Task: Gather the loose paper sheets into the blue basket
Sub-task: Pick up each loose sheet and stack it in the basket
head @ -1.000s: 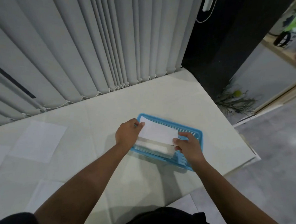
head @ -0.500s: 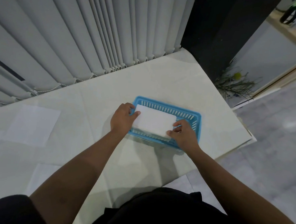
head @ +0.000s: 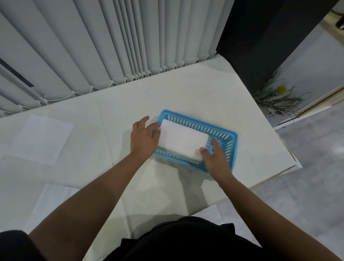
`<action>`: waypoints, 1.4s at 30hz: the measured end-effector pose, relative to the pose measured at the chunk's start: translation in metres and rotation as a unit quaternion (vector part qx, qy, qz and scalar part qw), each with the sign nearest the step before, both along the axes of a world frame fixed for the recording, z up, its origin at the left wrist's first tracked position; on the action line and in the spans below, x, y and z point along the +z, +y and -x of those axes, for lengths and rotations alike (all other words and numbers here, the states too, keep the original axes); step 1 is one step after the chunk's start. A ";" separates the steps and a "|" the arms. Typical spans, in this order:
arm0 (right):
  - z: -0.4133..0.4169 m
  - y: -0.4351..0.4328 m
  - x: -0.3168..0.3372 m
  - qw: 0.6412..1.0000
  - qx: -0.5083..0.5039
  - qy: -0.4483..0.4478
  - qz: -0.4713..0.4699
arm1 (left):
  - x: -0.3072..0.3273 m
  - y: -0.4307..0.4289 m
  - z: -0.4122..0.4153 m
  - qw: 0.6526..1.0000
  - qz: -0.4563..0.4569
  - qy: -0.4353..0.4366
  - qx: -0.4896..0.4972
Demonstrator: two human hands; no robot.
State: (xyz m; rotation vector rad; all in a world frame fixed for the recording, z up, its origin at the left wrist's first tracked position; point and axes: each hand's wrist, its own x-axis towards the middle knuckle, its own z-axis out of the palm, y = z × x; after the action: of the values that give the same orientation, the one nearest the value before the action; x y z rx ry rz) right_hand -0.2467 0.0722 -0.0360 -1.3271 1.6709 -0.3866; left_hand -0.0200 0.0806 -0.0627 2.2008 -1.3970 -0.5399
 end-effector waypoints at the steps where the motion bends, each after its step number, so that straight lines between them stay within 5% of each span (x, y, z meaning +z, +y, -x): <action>1: -0.002 0.002 0.000 1.000 0.002 -0.012 -0.018 | 0.000 0.001 0.001 1.000 -0.014 0.005 -0.006; 18: -0.005 0.010 -0.001 0.998 0.048 -0.029 -0.039 | 0.006 0.012 -0.007 0.992 -0.108 -0.001 -0.063; 26: 0.003 0.006 0.007 0.999 0.037 0.014 0.017 | 0.014 0.020 -0.016 0.995 -0.014 0.086 0.047; 30: 0.007 0.004 0.008 0.996 0.042 0.043 0.072 | 0.013 0.029 -0.020 0.982 -0.044 0.167 0.079; 38: 0.033 -0.008 -0.008 0.963 0.071 0.210 0.155 | 0.014 0.025 -0.005 0.982 -0.089 0.160 0.041; 42: 0.043 -0.008 -0.012 0.974 0.029 0.176 0.140 | 0.011 0.021 -0.002 0.979 -0.103 0.170 0.052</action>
State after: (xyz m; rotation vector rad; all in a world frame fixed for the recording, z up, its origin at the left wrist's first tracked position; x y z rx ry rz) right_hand -0.2895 0.0645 -0.0475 -1.7281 1.9140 -0.3785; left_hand -0.0178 0.1017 -0.0514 2.1913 -1.0814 -1.0090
